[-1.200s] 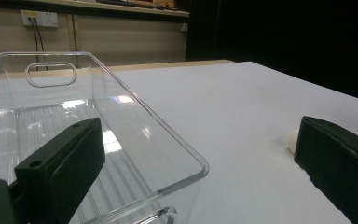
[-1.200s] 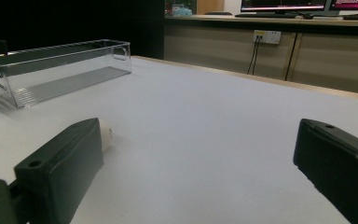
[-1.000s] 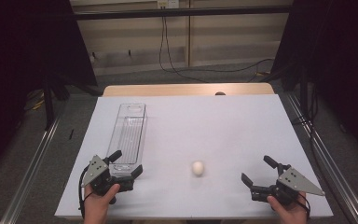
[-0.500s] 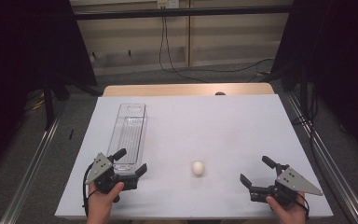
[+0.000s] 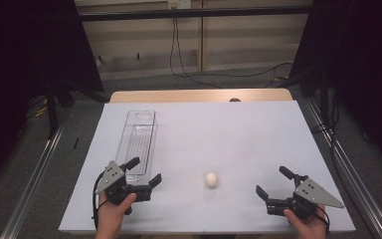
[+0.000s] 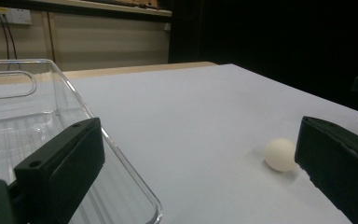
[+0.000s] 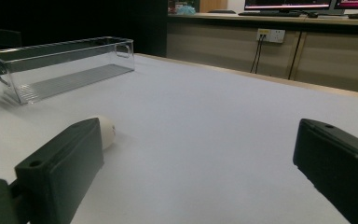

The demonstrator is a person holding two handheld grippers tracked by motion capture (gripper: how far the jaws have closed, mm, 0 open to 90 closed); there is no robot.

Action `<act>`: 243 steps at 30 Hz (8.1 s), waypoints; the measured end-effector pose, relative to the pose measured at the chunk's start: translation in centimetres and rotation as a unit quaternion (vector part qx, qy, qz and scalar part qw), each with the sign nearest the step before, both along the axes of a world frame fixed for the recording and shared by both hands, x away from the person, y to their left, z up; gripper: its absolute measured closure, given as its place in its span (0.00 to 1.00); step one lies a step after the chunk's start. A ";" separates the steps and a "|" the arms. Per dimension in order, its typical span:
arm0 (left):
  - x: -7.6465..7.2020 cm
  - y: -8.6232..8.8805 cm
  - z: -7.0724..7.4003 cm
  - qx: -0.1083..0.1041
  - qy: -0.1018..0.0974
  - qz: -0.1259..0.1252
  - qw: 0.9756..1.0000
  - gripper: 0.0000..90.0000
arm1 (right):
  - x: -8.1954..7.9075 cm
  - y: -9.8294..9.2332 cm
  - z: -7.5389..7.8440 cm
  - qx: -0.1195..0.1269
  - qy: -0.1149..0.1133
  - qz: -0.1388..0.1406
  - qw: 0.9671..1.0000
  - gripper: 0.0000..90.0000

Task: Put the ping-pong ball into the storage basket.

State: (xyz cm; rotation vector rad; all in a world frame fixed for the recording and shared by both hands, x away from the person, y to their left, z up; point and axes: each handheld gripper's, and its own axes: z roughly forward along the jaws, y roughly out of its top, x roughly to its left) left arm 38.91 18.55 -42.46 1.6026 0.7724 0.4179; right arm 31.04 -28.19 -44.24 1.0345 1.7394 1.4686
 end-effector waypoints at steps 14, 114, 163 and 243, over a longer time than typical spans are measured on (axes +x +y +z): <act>0.1 -1.0 0.4 -0.011 0.003 -0.011 1.000 0.02 | 0.0 0.1 0.1 0.005 -0.002 0.001 1.000 0.02; 1.3 -8.7 0.5 0.054 0.022 -0.087 0.995 0.02 | 0.3 0.1 0.1 0.006 -0.003 0.005 1.000 0.02; 1.9 -11.6 -0.8 0.119 0.064 -0.107 0.985 0.02 | 0.4 0.1 0.1 0.008 -0.001 0.006 1.000 0.02; 3.9 -15.9 -2.4 0.172 0.133 -0.141 0.966 0.10 | 0.4 0.2 0.2 0.010 -0.003 0.011 1.000 0.02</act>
